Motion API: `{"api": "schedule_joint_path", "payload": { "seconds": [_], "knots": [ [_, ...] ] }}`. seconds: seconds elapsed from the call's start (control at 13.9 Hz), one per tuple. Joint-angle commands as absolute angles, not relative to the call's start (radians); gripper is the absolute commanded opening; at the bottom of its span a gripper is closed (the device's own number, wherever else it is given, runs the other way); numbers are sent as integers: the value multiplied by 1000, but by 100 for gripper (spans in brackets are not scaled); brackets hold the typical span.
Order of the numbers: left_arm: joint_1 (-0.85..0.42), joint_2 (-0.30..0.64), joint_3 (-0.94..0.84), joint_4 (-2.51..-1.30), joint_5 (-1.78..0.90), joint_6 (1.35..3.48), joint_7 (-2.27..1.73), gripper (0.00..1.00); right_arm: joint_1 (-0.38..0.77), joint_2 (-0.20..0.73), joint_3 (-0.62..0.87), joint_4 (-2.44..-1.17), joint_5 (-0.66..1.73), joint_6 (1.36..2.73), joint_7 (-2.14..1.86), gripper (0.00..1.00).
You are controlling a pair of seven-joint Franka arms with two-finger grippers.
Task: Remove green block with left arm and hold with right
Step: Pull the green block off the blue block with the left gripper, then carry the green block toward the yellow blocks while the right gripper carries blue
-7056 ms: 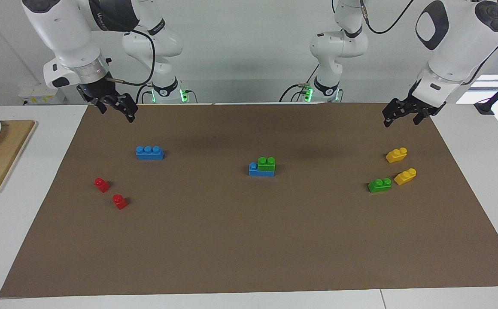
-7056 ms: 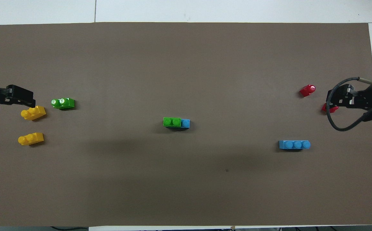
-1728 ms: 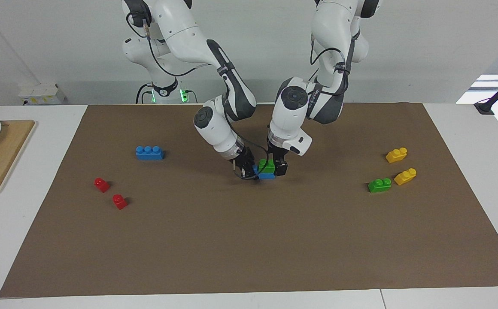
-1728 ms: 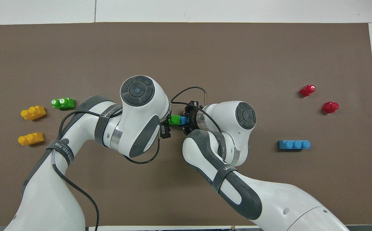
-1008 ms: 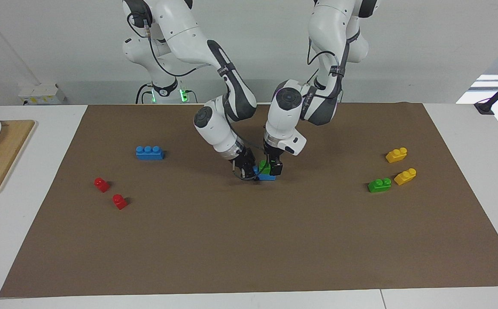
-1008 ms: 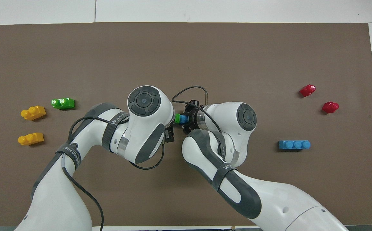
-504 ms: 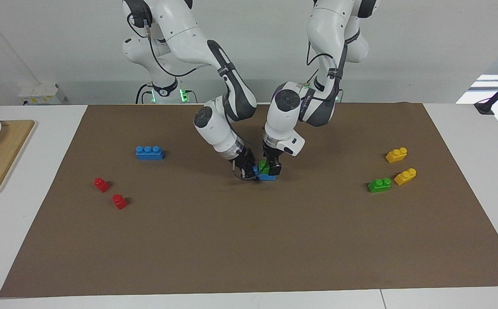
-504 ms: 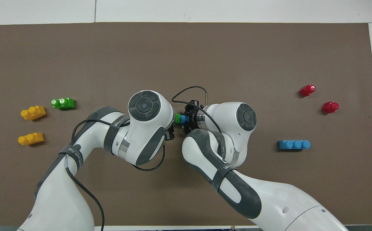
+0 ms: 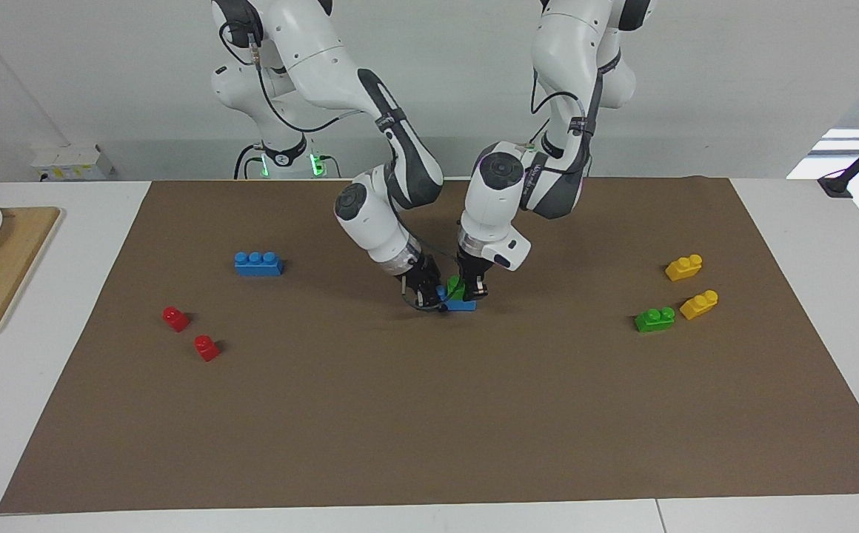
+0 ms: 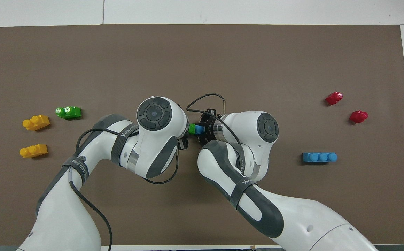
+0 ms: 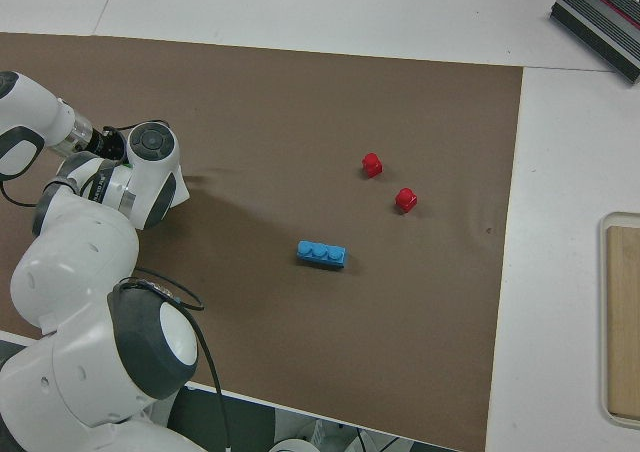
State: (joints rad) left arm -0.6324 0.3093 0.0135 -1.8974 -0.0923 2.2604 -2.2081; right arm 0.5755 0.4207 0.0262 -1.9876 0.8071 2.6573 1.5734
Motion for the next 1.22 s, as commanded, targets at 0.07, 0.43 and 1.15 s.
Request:
{"api": "schedule_joint_path", "payload": {
  "seconds": [0.07,0.43,1.15],
  "knots": [
    [-569,275,14,-1830,-92,2169,-2151,0,591,443,26,-1991,833,2704,1574,0],
    [-479,137,12,-1850,-100,2030,-1944,0,592,445,25,-1983,831,2695,1574,0],
    [-134,-6,18,-1953,-100,1697,-806,0,257,331,17,-1793,677,2194,1470,0]
  ]
}}
